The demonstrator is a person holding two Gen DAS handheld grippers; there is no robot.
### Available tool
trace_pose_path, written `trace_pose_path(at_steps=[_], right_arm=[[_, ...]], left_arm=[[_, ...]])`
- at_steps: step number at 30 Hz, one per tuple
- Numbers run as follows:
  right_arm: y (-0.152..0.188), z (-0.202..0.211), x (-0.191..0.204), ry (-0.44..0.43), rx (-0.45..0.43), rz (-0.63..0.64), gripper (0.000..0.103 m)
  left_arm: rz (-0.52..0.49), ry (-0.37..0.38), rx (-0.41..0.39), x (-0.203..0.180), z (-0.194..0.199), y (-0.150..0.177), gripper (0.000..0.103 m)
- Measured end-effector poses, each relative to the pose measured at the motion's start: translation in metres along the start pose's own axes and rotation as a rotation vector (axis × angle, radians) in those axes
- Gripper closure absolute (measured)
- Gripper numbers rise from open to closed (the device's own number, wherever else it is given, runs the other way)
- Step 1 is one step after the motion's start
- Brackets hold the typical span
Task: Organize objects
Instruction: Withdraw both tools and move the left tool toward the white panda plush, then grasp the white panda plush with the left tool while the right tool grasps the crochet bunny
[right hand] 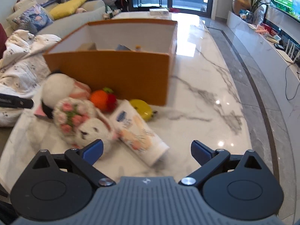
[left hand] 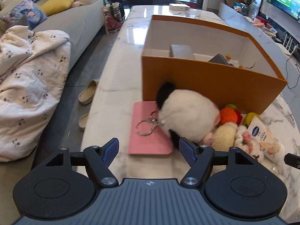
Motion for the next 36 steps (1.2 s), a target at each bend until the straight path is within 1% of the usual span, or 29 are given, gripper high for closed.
trace_pose_path(at_steps=[2, 4, 6, 10, 13, 16, 19, 20, 23, 32, 36], right_arm=[[-0.002, -0.003, 0.003, -0.027, -0.002, -0.003, 0.003], [-0.004, -0.004, 0.015, -0.073, -0.015, 0.019, 0.003], [-0.004, -0.003, 0.031, -0.116, -0.034, 0.063, 0.003], [-0.006, -0.001, 0.068, -0.181, -0.114, 0.175, 0.003], [-0.006, -0.005, 0.092, -0.202, -0.16, 0.261, 0.003], [-0.005, -0.007, 0.111, -0.223, -0.216, 0.329, 0.003], [-0.005, -0.011, 0.126, -0.218, -0.26, 0.395, 0.003], [-0.005, -0.014, 0.129, -0.212, -0.267, 0.411, 0.003], [-0.005, -0.023, 0.133, -0.214, -0.254, 0.415, 0.003], [-0.01, -0.04, 0.14, -0.281, -0.245, 0.345, 0.003], [-0.009, -0.05, 0.147, -0.262, -0.237, 0.372, 0.003]], left_arm=[[-0.014, 0.013, 0.001, -0.007, -0.004, -0.003, 0.02], [-0.031, 0.025, 0.001, -0.013, -0.007, -0.006, 0.02], [-0.046, 0.033, -0.001, -0.018, -0.01, -0.009, 0.02], [-0.049, 0.043, 0.006, -0.02, -0.02, -0.015, 0.02], [-0.018, 0.073, 0.017, -0.018, -0.03, -0.018, 0.015], [0.047, 0.139, 0.023, -0.018, -0.039, -0.021, 0.014], [0.102, 0.184, 0.04, -0.023, -0.049, -0.023, 0.013], [0.106, 0.182, 0.041, -0.024, -0.052, -0.023, 0.01], [0.091, 0.167, 0.032, -0.028, -0.057, -0.026, 0.005], [0.086, 0.179, 0.023, -0.03, -0.062, -0.029, 0.004], [0.08, 0.177, 0.024, -0.033, -0.066, -0.028, 0.002]])
Point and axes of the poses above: each gripper's, at about its wrist camera, not at the fingertips, and z roughly against the way its jaws point, x to its left, y to its underside, the point moved 9 cm from there along -z, roughly the way its jaws point, and after that the axes turned 12 degrees about y, right-handed, at the moved point
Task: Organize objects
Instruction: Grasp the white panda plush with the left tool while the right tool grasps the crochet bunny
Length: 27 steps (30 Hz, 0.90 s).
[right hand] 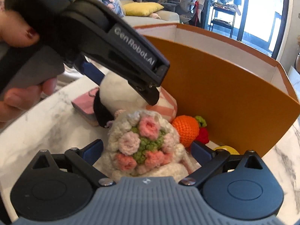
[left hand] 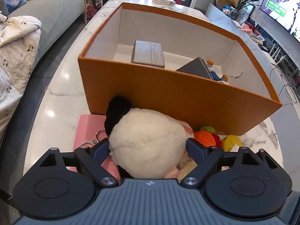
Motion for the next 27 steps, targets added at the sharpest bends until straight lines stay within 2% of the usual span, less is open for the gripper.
trace_pose_path(at_steps=[4, 6, 14, 21, 24, 27], right_arm=[[0.002, -0.001, 0.003, -0.003, 0.025, 0.006, 0.01], [0.002, 0.003, 0.002, -0.018, 0.036, -0.007, 0.017], [0.011, 0.019, 0.006, -0.061, 0.088, -0.021, 0.018], [0.025, 0.041, 0.018, -0.085, 0.139, 0.025, 0.019], [0.032, 0.046, 0.012, -0.079, 0.179, -0.015, 0.019], [0.039, 0.05, -0.004, -0.074, 0.236, -0.135, 0.019]], left_arm=[[0.008, 0.014, 0.013, -0.002, 0.001, 0.0, 0.007], [0.018, 0.028, 0.022, -0.002, 0.003, 0.001, 0.008], [0.053, 0.044, 0.076, -0.004, 0.021, 0.02, 0.01], [0.175, 0.057, 0.129, 0.006, 0.033, 0.052, 0.009], [0.248, 0.047, 0.123, 0.015, 0.042, 0.063, 0.009], [0.286, 0.037, 0.136, 0.02, 0.048, 0.07, 0.008]])
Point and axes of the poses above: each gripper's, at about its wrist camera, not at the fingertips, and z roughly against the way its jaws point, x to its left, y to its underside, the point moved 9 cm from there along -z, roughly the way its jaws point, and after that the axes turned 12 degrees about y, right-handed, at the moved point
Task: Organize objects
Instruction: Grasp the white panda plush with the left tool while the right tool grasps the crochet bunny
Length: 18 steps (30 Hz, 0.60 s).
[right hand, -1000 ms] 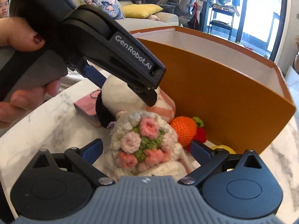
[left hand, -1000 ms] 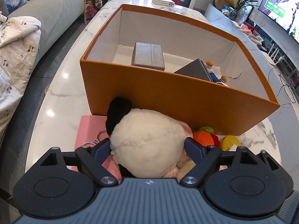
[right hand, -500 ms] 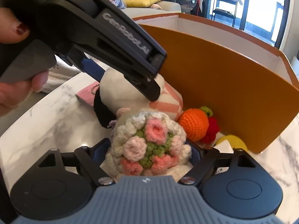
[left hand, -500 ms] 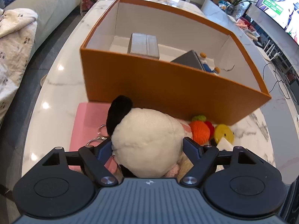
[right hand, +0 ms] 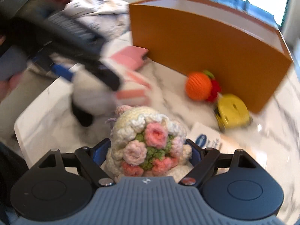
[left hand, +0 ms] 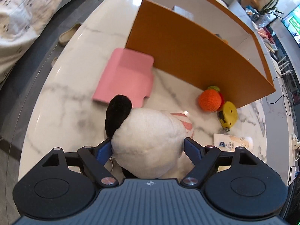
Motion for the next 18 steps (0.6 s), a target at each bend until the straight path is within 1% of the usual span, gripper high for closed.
trace_pose_path(at_steps=[3, 6, 9, 10, 12, 13, 15, 18], right_arm=[[0.004, 0.003, -0.013, -0.035, 0.029, -0.105, 0.018], [0.007, 0.006, -0.019, -0.061, 0.037, -0.174, 0.016], [0.005, 0.007, -0.022, -0.051, 0.031, -0.184, 0.014], [0.006, 0.009, -0.024, -0.046, 0.031, -0.182, 0.014], [0.004, 0.005, -0.025, -0.044, 0.031, -0.183, 0.014], [0.003, 0.003, -0.026, -0.045, 0.032, -0.184, 0.014], [0.002, 0.002, -0.025, -0.046, 0.031, -0.181, 0.013], [0.002, 0.001, -0.024, -0.047, 0.032, -0.172, 0.012]], left_arm=[[-0.03, -0.034, 0.016, 0.002, 0.006, 0.0, 0.007], [-0.069, -0.059, 0.013, 0.005, 0.01, -0.002, 0.007], [-0.118, -0.066, 0.02, 0.005, 0.012, -0.004, 0.007], [-0.136, -0.06, 0.048, 0.005, 0.009, -0.003, 0.006], [-0.157, -0.033, 0.142, 0.002, 0.0, 0.006, 0.006], [-0.159, -0.015, 0.158, 0.0, -0.002, 0.009, 0.006], [-0.167, 0.003, 0.156, -0.005, -0.006, 0.011, 0.006], [-0.238, -0.011, 0.151, -0.015, -0.014, 0.014, 0.002]])
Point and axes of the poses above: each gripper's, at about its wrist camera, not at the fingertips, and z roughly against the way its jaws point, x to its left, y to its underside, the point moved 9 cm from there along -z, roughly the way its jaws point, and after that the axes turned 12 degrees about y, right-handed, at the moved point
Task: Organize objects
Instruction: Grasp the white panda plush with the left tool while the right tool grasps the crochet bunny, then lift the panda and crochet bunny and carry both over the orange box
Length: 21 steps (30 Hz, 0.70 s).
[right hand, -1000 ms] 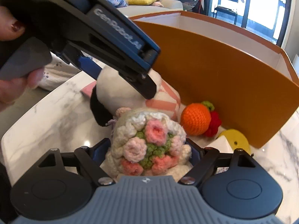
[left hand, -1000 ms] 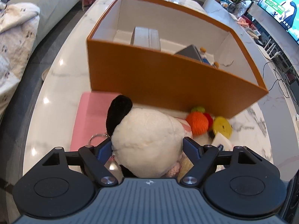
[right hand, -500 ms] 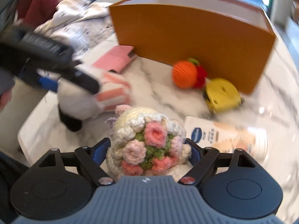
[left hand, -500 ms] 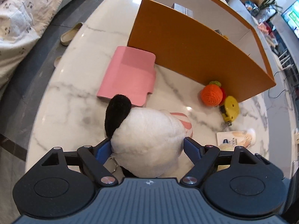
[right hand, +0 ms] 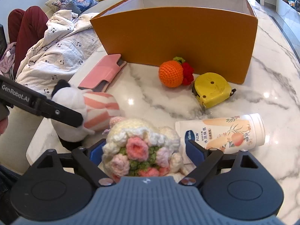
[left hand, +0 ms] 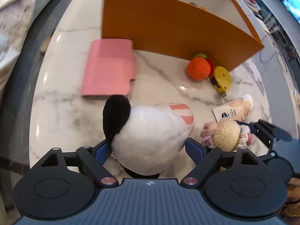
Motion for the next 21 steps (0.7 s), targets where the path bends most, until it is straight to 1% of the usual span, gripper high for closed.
trace_pose_path(at_steps=[3, 8, 11, 21], right_arm=[[0.001, -0.002, 0.004, -0.002, 0.001, 0.027, 0.012], [0.003, -0.006, 0.01, 0.024, -0.007, 0.099, 0.011], [0.005, -0.008, 0.014, 0.044, -0.023, 0.139, 0.011], [0.012, -0.014, 0.025, 0.077, -0.042, 0.237, 0.01]], left_arm=[[-0.049, -0.04, 0.023, -0.004, -0.016, 0.003, 0.002], [-0.099, -0.071, 0.018, -0.008, -0.033, 0.003, 0.003], [-0.113, -0.064, 0.005, -0.01, -0.035, 0.001, 0.005], [-0.128, -0.08, -0.035, -0.013, -0.039, -0.005, 0.006]])
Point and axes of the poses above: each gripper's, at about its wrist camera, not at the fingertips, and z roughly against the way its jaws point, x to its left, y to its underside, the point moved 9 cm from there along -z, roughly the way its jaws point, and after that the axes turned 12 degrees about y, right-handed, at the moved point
